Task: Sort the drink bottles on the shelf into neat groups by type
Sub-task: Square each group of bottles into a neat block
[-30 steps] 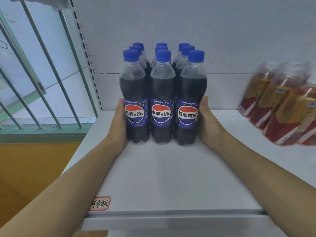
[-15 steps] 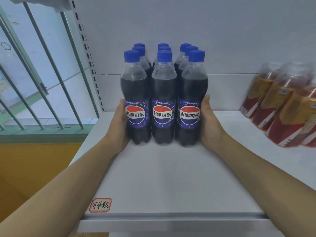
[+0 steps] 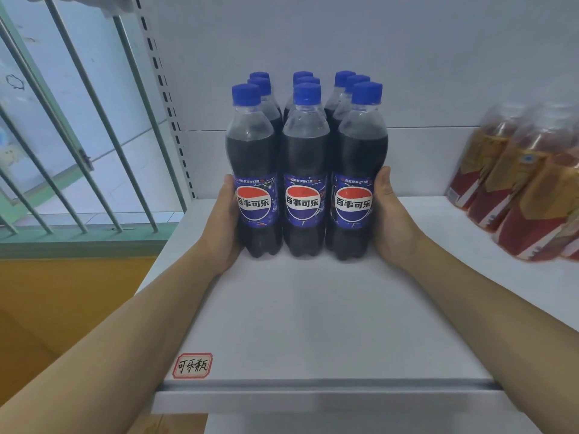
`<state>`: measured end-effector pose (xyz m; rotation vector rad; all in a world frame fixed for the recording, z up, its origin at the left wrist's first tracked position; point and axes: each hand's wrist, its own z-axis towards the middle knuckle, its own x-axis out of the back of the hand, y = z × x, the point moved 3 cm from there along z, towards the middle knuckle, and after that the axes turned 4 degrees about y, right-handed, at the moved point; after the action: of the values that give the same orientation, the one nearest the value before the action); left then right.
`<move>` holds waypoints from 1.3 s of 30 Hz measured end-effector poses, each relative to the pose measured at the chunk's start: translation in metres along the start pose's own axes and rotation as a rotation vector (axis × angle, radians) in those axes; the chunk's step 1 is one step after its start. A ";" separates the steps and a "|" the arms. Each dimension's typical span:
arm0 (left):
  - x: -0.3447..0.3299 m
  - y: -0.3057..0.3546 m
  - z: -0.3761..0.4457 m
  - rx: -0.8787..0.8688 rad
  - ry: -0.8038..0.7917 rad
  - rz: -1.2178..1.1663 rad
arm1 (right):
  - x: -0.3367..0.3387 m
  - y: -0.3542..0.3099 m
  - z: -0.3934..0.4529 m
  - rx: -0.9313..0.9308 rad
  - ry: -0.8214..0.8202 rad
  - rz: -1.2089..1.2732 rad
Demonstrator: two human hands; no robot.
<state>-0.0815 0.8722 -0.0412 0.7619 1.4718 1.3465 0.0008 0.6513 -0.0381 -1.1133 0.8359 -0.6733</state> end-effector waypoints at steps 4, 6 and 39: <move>0.002 -0.001 -0.003 -0.019 -0.020 0.021 | 0.012 -0.009 0.002 0.058 0.014 -0.200; 0.006 0.004 -0.002 -0.072 0.021 0.125 | 0.020 -0.020 0.004 0.124 0.044 -0.308; 0.033 0.013 -0.002 -0.319 -0.137 0.749 | 0.029 -0.030 -0.002 0.209 0.022 -0.838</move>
<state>-0.0969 0.9043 -0.0362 1.2250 0.8412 1.9734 0.0129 0.6173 -0.0167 -1.2518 0.2710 -1.4306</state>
